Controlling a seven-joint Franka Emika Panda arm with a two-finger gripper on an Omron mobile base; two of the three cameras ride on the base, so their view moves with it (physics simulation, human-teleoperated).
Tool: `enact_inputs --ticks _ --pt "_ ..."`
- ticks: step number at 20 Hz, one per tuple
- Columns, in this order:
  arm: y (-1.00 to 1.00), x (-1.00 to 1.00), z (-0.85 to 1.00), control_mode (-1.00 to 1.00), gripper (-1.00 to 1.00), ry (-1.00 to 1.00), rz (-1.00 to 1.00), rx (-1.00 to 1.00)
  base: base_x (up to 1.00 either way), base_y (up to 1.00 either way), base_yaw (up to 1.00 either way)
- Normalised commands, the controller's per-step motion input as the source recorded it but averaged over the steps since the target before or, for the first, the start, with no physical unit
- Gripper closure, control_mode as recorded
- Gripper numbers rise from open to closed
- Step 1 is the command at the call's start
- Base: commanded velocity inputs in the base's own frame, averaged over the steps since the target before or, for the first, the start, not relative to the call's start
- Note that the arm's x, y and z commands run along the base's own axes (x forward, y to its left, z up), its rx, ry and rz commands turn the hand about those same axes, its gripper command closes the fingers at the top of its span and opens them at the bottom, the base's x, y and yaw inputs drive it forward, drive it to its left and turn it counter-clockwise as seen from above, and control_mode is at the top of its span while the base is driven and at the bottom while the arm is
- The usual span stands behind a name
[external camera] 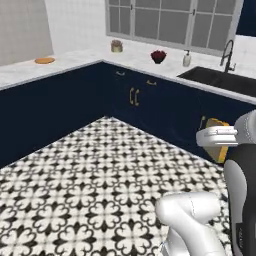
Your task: Start the toaster. Once the lever pops up, take the bread to the plate on the dining counter.
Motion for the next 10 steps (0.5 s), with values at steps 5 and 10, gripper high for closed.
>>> enact_inputs --ticks 5,10 --pt "0.0 0.0 0.0 1.0 1.0 0.0 0.0 0.0 -0.15 0.0 1.0" --pt "0.0 0.0 0.0 1.0 1.0 0.0 0.0 0.0 0.16 -0.21 0.8"
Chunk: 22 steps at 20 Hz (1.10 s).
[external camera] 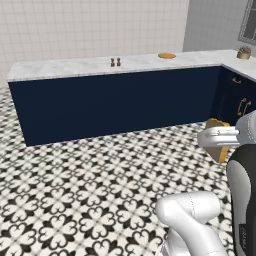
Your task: Start the toaster. Once the lever pops up, take the bread to the plate on the dining counter.
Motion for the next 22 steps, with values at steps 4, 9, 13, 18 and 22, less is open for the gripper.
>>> enact_inputs --ticks 4,9,13,18,22 --pt "0.0 0.0 0.0 1.0 1.0 0.0 0.0 0.0 0.82 -0.59 0.26" --pt "0.0 0.0 0.0 1.0 1.0 0.0 0.0 0.0 1.0 -0.87 0.12" --pt "0.0 0.0 0.0 1.0 1.0 0.0 0.0 0.0 0.91 -1.0 0.06" --pt "0.0 0.0 0.0 1.0 1.0 0.0 0.0 0.0 0.89 -0.99 0.04" --pt "0.0 0.0 0.0 1.0 1.0 0.0 0.0 0.0 0.92 -0.85 0.07"
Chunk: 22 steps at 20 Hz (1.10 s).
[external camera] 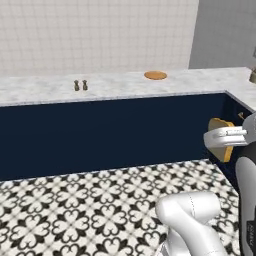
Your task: Start the toaster. Once the lever pops up, take the bread to the plate on the dining counter.
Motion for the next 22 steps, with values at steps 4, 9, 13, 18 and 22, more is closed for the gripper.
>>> enact_inputs --ticks 4,9,13,18,22 --pt "0.0 0.0 0.0 1.0 1.0 0.0 0.0 0.0 0.96 -0.66 0.11" --pt "0.0 0.0 0.0 1.0 1.0 0.0 0.0 0.0 0.97 -0.54 0.13" --pt "0.0 0.0 0.0 1.0 1.0 0.0 0.0 0.0 0.95 -0.55 0.13" --pt "0.0 0.0 0.0 1.0 1.0 0.0 0.0 0.0 0.72 -0.67 0.04" --pt "0.0 0.0 0.0 1.0 1.0 0.0 0.0 0.0 0.52 -0.57 -0.09"
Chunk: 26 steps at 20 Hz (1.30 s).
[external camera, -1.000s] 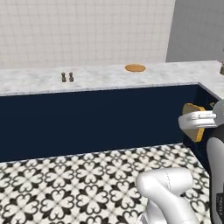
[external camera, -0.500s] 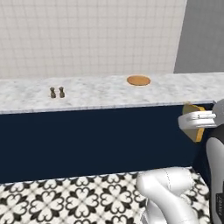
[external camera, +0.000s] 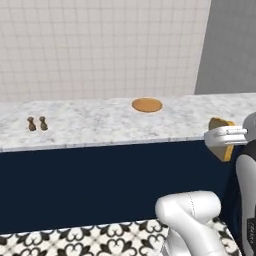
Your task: Start the toaster. Once the lever pops up, take the bread to the plate on the dining counter.
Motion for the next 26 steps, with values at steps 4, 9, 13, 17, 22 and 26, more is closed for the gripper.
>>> enact_inputs --ticks 4,9,13,17,22,26 --pt "0.0 0.0 0.0 1.0 1.0 0.0 0.0 0.0 0.59 -0.22 -0.16" --pt "0.0 0.0 0.0 1.0 1.0 0.0 0.0 0.0 0.7 0.0 0.0" --pt "0.0 0.0 0.0 1.0 1.0 0.0 0.0 0.0 0.62 0.0 0.0" --pt "0.0 0.0 0.0 1.0 1.0 0.0 0.0 0.0 0.44 0.0 0.0" --pt "0.0 0.0 0.0 1.0 1.0 0.0 0.0 0.0 0.3 0.0 -0.04" --pt "0.0 0.0 0.0 1.0 1.0 0.0 0.0 0.0 0.26 0.01 -0.09"
